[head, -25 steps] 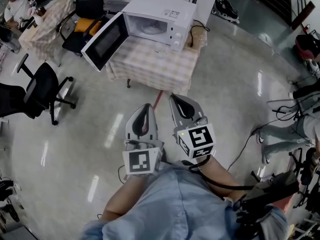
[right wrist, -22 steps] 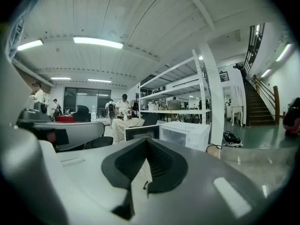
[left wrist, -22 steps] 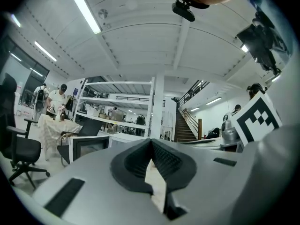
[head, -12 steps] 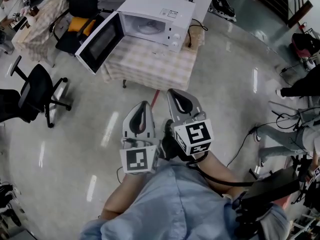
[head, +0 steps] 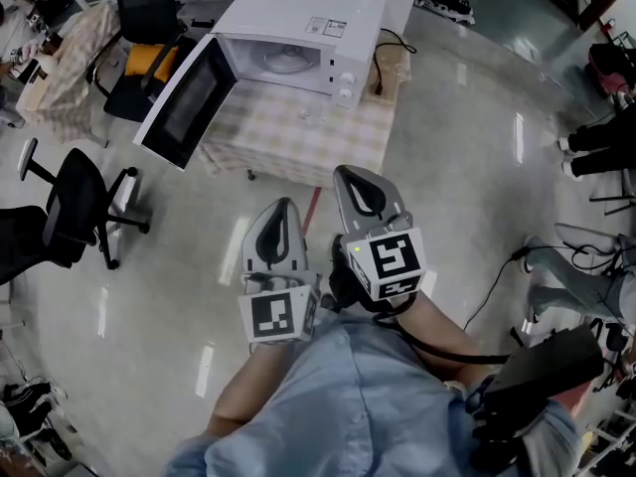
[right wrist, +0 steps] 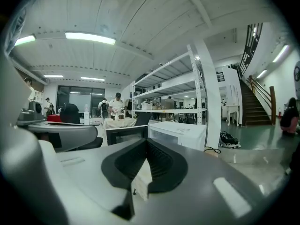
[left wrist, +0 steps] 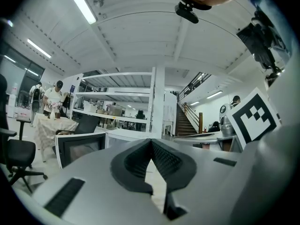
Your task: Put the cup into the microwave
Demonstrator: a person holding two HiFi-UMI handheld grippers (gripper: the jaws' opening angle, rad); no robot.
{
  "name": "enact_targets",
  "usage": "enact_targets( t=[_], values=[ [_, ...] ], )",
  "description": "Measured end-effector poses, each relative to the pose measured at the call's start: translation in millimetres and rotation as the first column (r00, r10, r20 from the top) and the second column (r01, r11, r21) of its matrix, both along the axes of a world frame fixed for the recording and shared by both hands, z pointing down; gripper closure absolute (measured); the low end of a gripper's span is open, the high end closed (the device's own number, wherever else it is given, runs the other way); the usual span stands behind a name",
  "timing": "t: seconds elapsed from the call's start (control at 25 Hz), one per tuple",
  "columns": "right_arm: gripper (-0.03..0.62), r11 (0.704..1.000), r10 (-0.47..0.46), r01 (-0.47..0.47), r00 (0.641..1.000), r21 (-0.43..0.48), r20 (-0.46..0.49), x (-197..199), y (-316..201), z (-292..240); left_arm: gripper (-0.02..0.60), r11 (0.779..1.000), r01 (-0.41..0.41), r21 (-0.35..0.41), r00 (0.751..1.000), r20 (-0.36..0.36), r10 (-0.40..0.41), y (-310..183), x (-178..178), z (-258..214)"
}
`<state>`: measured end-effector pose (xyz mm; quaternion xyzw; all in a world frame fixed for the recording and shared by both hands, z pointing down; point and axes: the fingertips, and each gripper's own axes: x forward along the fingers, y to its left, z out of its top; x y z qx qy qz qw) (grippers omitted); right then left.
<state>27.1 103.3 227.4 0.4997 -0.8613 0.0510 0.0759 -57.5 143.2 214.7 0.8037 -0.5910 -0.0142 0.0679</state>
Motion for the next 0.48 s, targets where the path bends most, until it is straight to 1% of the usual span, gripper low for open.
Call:
enact_targets(
  t=[0.08, 0.2, 0.32, 0.48],
  values=[
    [0.592, 1.000, 0.006, -0.006, 1.000, -0.009, 0.004, 5.7, -18.5, 3.4, 0.574, 1.000, -0.010, -0.025, 1.000, 0.020, 0.010, -18.7, 6.8, 3.7],
    [0.592, 1.000, 0.018, -0.018, 1.000, -0.022, 0.014, 15.2, -46.9, 8.3, 0.575, 0.999, -0.028, -0.033, 0.999, 0.031, 0.029, -47.0, 18.7, 6.2],
    [0.592, 0.999, 0.020, -0.019, 1.000, -0.037, 0.019, 22.4, -72.8, 13.0, 0.574, 0.998, -0.027, -0.060, 0.998, 0.048, 0.030, -72.2, 25.5, 12.3],
    [0.591, 0.999, 0.008, -0.006, 1.000, -0.052, 0.025, 29.1, -105.7, 19.1, 0.574, 0.999, -0.026, -0.045, 0.998, 0.051, 0.028, -108.6, 35.1, 10.4]
  ],
)
